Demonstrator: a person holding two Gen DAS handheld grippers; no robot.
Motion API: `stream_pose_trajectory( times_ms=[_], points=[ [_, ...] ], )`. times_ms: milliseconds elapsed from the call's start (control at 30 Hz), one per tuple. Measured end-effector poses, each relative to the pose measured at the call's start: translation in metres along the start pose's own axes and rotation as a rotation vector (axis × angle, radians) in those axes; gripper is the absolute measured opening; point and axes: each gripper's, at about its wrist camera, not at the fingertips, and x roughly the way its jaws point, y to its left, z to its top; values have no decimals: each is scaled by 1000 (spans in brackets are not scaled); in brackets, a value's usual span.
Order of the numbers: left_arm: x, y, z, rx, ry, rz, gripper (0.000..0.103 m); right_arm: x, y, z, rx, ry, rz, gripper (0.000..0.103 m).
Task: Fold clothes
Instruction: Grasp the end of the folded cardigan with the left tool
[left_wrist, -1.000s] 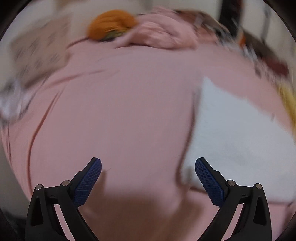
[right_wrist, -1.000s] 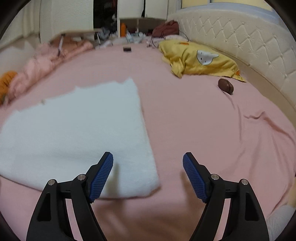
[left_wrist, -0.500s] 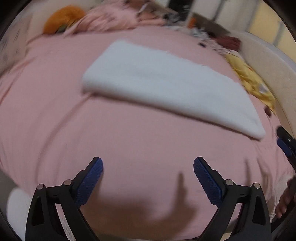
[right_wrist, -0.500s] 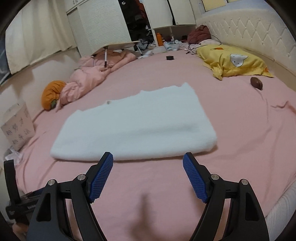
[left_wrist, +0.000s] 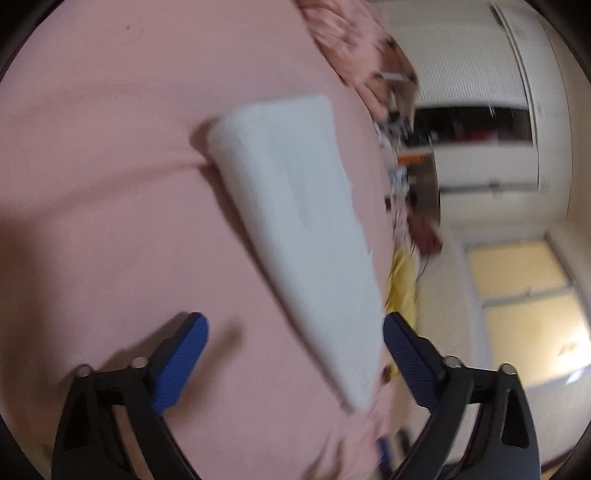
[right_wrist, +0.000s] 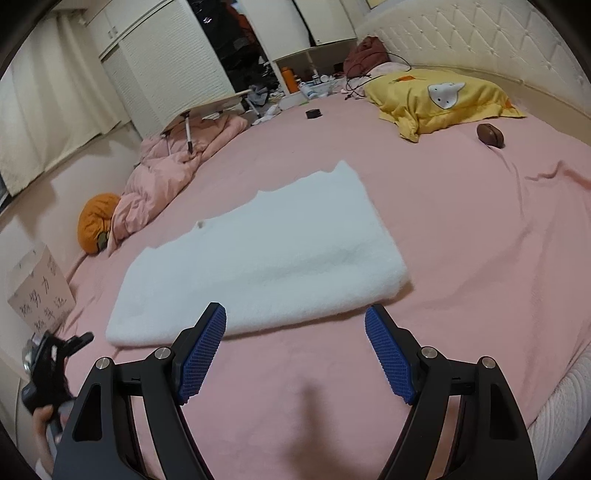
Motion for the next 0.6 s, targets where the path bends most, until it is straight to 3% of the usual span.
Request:
stream_pose_trajectory(
  times_ms=[133,400,567,600],
  points=[
    [19,7,14,-84,-56,-8,86,5,-9,2,39,11,12,78],
    [67,-10,46,-62,-126,19,86,21,-31,7,135,50,27,78],
    [98,-32,87,-19,-79,58,86,31,-36,9,158,69,34,78],
    [100,-33,90,-15,-77,61,78,33,-35,10,160,73,37,78]
  ],
)
